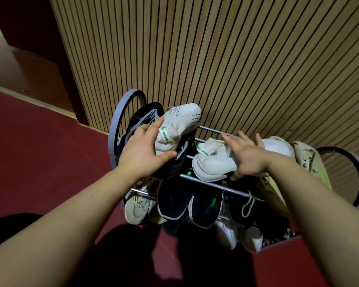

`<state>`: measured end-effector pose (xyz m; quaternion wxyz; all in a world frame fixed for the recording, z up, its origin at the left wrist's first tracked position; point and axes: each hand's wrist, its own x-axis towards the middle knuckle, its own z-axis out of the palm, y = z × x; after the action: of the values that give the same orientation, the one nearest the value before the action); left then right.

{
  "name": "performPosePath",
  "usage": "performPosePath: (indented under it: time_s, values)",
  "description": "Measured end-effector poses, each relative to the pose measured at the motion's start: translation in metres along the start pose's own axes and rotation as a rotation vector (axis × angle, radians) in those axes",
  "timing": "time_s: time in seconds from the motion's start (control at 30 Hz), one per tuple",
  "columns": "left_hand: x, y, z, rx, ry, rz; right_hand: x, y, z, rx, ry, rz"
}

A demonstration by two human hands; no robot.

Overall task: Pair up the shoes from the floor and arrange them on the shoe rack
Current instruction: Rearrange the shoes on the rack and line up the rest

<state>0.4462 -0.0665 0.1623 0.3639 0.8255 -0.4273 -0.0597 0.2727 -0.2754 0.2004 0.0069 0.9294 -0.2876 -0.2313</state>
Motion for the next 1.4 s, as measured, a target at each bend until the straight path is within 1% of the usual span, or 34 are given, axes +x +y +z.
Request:
performPosePath:
  time_s: [0.13, 0.23, 0.27, 0.33, 0.4, 0.43, 0.47, 0.5, 0.57, 0.6, 0.63, 0.67, 0.7, 0.73, 0.8, 0.87, 0.97, 1.0, 1.07, 1.13, 1.17, 1.2, 1.3, 1.4]
  values:
    - [0.001, 0.002, -0.001, 0.005, -0.025, -0.014, -0.006, -0.011, -0.002, -0.088, 0.082, -0.145]
    - [0.002, 0.006, -0.003, 0.046, -0.052, -0.021, -0.018, -0.005, -0.006, -0.236, 0.214, -0.326]
    - [0.003, 0.007, -0.003, 0.060, -0.057, -0.023, -0.021, -0.002, -0.007, -0.287, 0.236, -0.374]
    - [0.004, 0.008, -0.004, 0.083, -0.060, -0.024, -0.026, 0.000, -0.007, -0.348, 0.231, -0.395]
    - [0.006, 0.008, -0.004, 0.094, -0.059, -0.022, -0.030, -0.001, -0.004, -0.346, 0.150, -0.328]
    - [0.007, 0.008, -0.004, 0.100, -0.060, -0.020, -0.034, -0.003, -0.004, -0.266, 0.101, -0.279]
    - [0.007, 0.009, -0.004, 0.111, -0.060, -0.014, -0.039, -0.005, -0.006, -0.103, 0.079, -0.227]
    - [0.008, 0.009, -0.004, 0.127, -0.061, -0.007, -0.043, -0.008, -0.008, 0.103, 0.098, -0.178]
    - [0.009, 0.010, -0.004, 0.163, -0.061, 0.013, -0.050, -0.020, -0.003, 0.487, 0.217, -0.089]
    - [0.011, 0.010, -0.004, 0.178, -0.070, 0.022, -0.051, -0.031, 0.003, 0.614, 0.253, -0.028]
    - [0.012, 0.010, -0.004, 0.185, -0.083, 0.024, -0.052, -0.045, 0.012, 0.689, 0.249, 0.038]
    - [0.013, 0.010, -0.005, 0.187, -0.098, 0.020, -0.051, -0.060, 0.023, 0.686, 0.216, 0.098]
    - [0.014, 0.011, -0.006, 0.187, -0.112, 0.011, -0.050, -0.073, 0.035, 0.614, 0.186, 0.144]
    - [0.015, 0.011, -0.006, 0.189, -0.122, 0.003, -0.047, -0.083, 0.045, 0.524, 0.205, 0.181]
    - [0.018, 0.013, -0.006, 0.182, -0.140, -0.011, -0.041, -0.090, 0.056, 0.431, 0.341, 0.251]
    - [0.019, 0.016, -0.006, 0.156, -0.169, -0.032, -0.037, -0.087, 0.057, 0.425, 0.414, 0.277]
    - [0.021, 0.018, -0.007, 0.080, -0.217, -0.064, -0.036, -0.083, 0.061, 0.402, 0.414, 0.289]
    - [0.021, 0.018, -0.007, 0.050, -0.218, -0.070, -0.036, -0.079, 0.063, 0.400, 0.418, 0.321]
    - [0.021, 0.017, -0.004, 0.021, -0.206, -0.069, -0.036, -0.061, 0.064, 0.438, 0.450, 0.447]
    - [0.020, 0.017, -0.001, 0.042, -0.203, -0.058, -0.037, -0.041, 0.064, 0.530, 0.493, 0.570]
    - [0.019, 0.017, 0.000, 0.054, -0.200, -0.050, -0.037, -0.037, 0.064, 0.562, 0.494, 0.593]
    - [0.019, 0.016, 0.000, 0.055, -0.196, -0.045, -0.036, -0.037, 0.064, 0.551, 0.479, 0.592]
    - [0.018, 0.013, -0.001, 0.036, -0.191, -0.051, -0.032, -0.053, 0.067, 0.413, 0.462, 0.569]
    - [0.015, 0.013, 0.000, 0.078, -0.156, -0.023, -0.032, -0.050, 0.067, 0.401, 0.469, 0.542]
